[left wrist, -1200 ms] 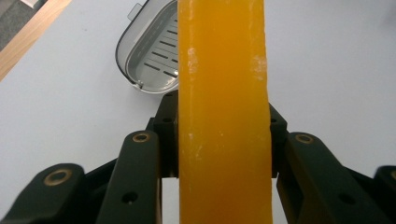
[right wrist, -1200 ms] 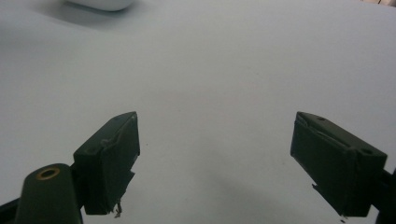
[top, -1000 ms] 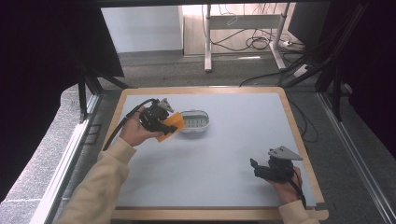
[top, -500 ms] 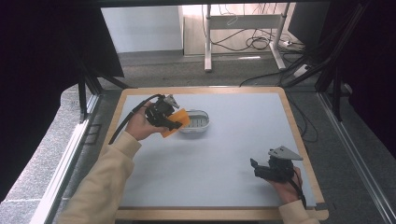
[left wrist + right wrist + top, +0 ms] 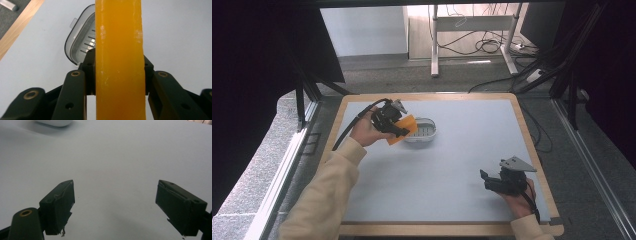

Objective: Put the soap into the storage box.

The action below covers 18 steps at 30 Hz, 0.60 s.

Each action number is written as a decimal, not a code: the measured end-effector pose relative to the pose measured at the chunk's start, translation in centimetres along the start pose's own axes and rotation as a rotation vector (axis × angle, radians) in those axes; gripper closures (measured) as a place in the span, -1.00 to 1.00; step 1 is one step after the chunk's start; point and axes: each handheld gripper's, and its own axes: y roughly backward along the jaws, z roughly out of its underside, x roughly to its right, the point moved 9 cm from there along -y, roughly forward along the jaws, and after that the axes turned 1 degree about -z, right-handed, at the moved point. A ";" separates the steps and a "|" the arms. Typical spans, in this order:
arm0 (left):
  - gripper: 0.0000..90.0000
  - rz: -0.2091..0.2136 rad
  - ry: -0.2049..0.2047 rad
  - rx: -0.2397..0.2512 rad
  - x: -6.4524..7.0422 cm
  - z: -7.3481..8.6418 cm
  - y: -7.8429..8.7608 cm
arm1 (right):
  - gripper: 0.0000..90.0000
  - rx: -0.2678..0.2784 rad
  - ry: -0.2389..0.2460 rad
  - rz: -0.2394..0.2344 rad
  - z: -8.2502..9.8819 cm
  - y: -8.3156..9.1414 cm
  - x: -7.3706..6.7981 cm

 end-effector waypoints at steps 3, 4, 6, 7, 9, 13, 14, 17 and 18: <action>0.38 0.001 -0.004 0.000 -0.1 -0.2 -0.2 | -0.64 0.001 -0.001 0.000 0.0 0.0 0.0; 0.38 -0.003 -0.007 -0.003 -0.2 -0.3 -0.2 | -0.64 0.001 -0.001 0.000 0.0 0.0 0.0; 0.39 -0.008 -0.020 -0.005 -0.4 -0.5 -0.4 | -0.64 0.001 -0.004 0.001 0.0 0.1 0.0; 0.38 0.007 -0.033 -0.013 -0.3 -0.7 -0.6 | -0.64 0.002 -0.004 0.000 0.0 0.1 0.0; 0.38 0.008 -0.040 -0.015 -0.3 -0.9 -0.7 | -0.64 0.002 -0.002 -0.001 0.0 0.1 0.0; 0.38 0.027 -0.043 -0.009 -0.3 -1.3 -1.0 | -0.64 0.000 -0.004 0.000 0.0 0.1 0.0; 0.38 0.030 -0.043 -0.008 -0.3 -1.4 -1.1 | -0.64 -0.001 -0.003 -0.001 0.0 0.1 0.0; 0.38 0.039 -0.054 -0.006 -0.4 -1.8 -1.4 | -0.64 0.000 -0.004 0.000 0.0 0.1 0.1; 0.38 0.037 -0.055 -0.006 -0.4 -1.9 -1.5 | -0.64 0.000 -0.005 -0.001 0.0 0.0 0.1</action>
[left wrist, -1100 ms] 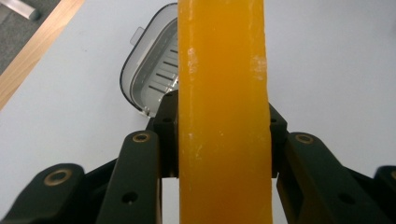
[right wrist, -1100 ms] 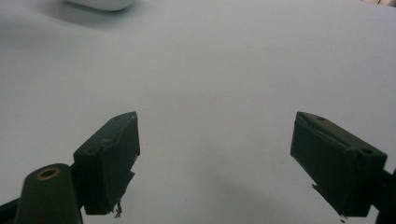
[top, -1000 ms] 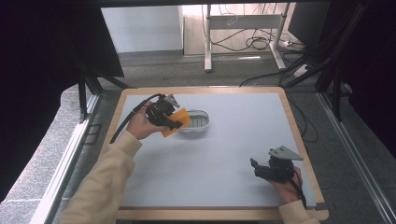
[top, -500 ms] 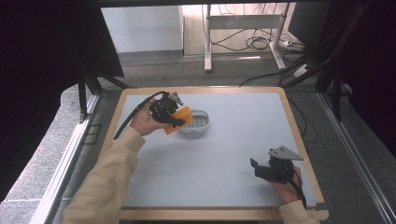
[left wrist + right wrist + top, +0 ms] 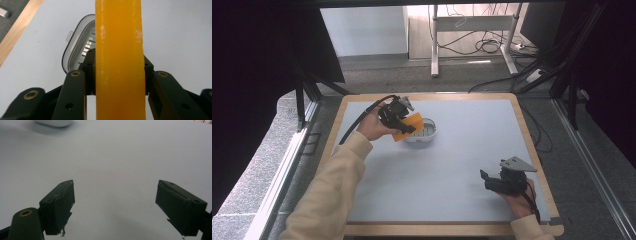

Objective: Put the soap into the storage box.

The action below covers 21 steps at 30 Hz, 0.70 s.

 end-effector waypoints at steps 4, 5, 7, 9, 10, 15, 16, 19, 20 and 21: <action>0.38 -0.005 -0.001 0.014 -0.4 -0.5 -0.2 | -0.64 0.000 0.000 0.000 0.0 0.0 0.0; 0.39 -0.005 -0.001 0.014 -0.4 -0.5 -0.2 | -0.64 0.000 0.000 0.000 0.0 0.0 0.0; 0.39 0.012 -0.006 0.017 -0.4 -0.6 -0.2 | -0.64 -0.001 0.000 0.002 0.0 0.0 0.1; 0.39 0.009 -0.016 0.007 -0.6 -0.6 -0.3 | -0.64 -0.002 -0.001 0.002 0.1 0.0 0.1; 0.38 0.006 -0.023 0.001 -0.7 -0.7 -0.3 | -0.64 -0.002 0.000 0.003 0.1 0.0 0.1; 0.38 0.012 -0.036 -0.008 -1.0 -1.0 -0.6 | -0.64 -0.003 -0.001 0.002 0.1 0.0 0.1; 0.38 0.012 -0.042 -0.006 -1.0 -1.1 -0.7 | -0.64 -0.003 -0.001 0.002 0.1 0.0 0.1; 0.38 0.018 -0.054 -0.002 -1.2 -1.6 -0.7 | -0.64 -0.002 -0.002 0.001 0.1 0.0 0.1; 0.38 0.019 -0.056 0.001 -1.3 -1.8 -0.7 | -0.64 -0.003 -0.001 0.001 0.1 -0.1 0.1; 0.38 0.025 -0.060 0.001 -1.3 -2.0 -0.7 | -0.64 -0.003 -0.003 0.000 0.1 -0.1 0.1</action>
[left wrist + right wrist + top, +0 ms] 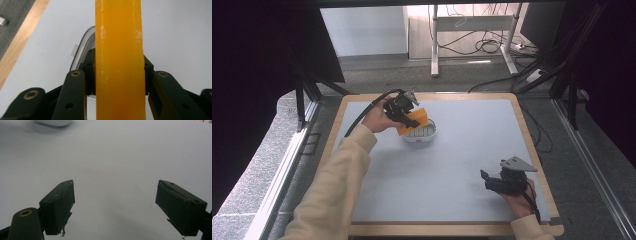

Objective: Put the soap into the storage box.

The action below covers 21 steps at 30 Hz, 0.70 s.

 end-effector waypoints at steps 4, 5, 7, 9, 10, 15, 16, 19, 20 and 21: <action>0.38 0.005 -0.012 -0.002 0.0 -0.5 -0.3 | -0.64 -0.001 -0.002 0.001 0.0 0.0 0.1; 0.38 0.006 -0.021 -0.008 0.0 -0.6 -0.4 | -0.64 -0.002 0.000 0.002 0.0 0.0 0.1; 0.38 0.002 -0.034 -0.011 0.1 -0.7 -0.6 | -0.64 0.001 -0.001 0.001 0.0 0.1 0.1; 0.38 0.012 -0.036 -0.009 0.2 -0.8 -0.8 | -0.64 0.001 -0.001 0.001 0.0 0.1 0.1; 0.39 0.014 -0.038 -0.006 0.1 -0.8 -0.9 | -0.64 0.001 -0.001 0.001 0.0 0.1 0.1; 0.39 0.023 -0.054 -0.017 -0.3 -0.6 -1.8 | -0.64 0.000 -0.001 0.001 0.0 0.1 0.1; 0.39 0.026 -0.056 -0.022 -0.4 -0.5 -2.0 | -0.64 0.000 -0.001 0.001 0.0 0.1 0.1; 0.38 0.036 -0.075 -0.046 -0.7 -0.3 -2.8 | -0.64 -0.002 -0.003 -0.001 0.1 0.0 0.1; 0.38 0.039 -0.075 -0.052 -0.7 -0.3 -2.9 | -0.64 -0.003 -0.001 -0.001 0.1 0.0 0.1; 0.38 0.038 -0.078 -0.058 -0.8 -0.3 -3.1 | -0.64 -0.003 -0.001 -0.001 0.1 0.0 0.1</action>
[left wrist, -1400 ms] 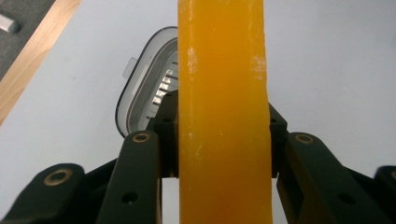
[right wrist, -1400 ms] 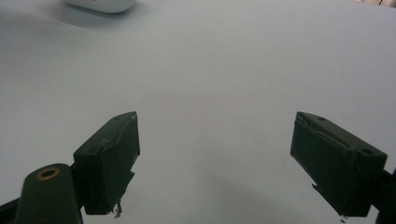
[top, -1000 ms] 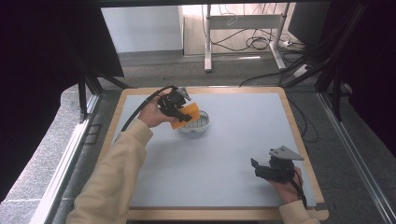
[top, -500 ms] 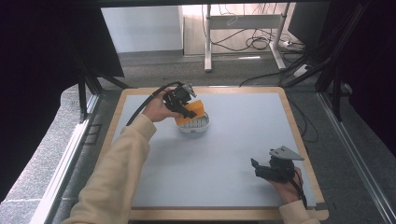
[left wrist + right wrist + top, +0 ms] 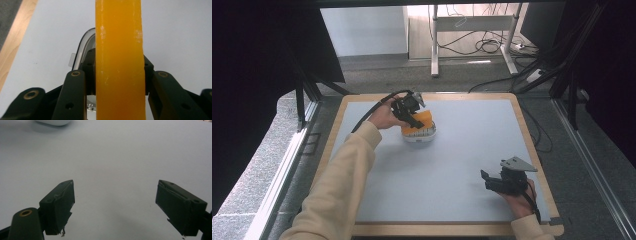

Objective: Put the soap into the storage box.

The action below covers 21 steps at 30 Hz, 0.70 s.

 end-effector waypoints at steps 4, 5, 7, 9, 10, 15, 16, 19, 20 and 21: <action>0.38 0.013 -0.009 0.002 -0.4 0.0 -0.6 | -0.64 0.002 -0.001 0.002 0.0 0.1 0.1; 0.38 0.016 -0.020 0.001 -0.4 -0.1 -0.7 | -0.64 0.002 -0.002 0.003 0.0 0.1 0.1; 0.38 0.026 -0.036 -0.005 -0.5 -0.1 -1.0 | -0.64 0.001 -0.005 0.002 0.0 0.1 0.1; 0.38 0.027 -0.044 -0.009 -0.6 -0.2 -1.2 | -0.64 0.000 -0.005 0.004 0.0 0.0 0.2; 0.39 0.029 -0.046 -0.009 -0.7 -0.2 -1.3 | -0.64 0.000 -0.004 0.004 0.0 0.0 0.2; 0.38 0.034 -0.057 -0.020 -1.0 -0.3 -1.8 | -0.64 -0.001 -0.001 0.008 0.0 0.1 0.2; 0.38 0.037 -0.059 -0.023 -1.0 -0.2 -1.9 | -0.64 0.000 -0.001 0.007 0.0 0.1 0.2; 0.38 0.038 -0.057 -0.027 -1.3 0.0 -2.3 | -0.64 -0.001 -0.002 0.009 0.1 0.1 0.2; 0.38 0.041 -0.056 -0.029 -1.3 0.1 -2.5 | -0.64 -0.001 -0.002 0.009 0.1 0.1 0.2; 0.38 0.042 -0.051 -0.027 -1.3 0.1 -2.6 | -0.64 -0.002 -0.001 0.008 0.1 0.1 0.2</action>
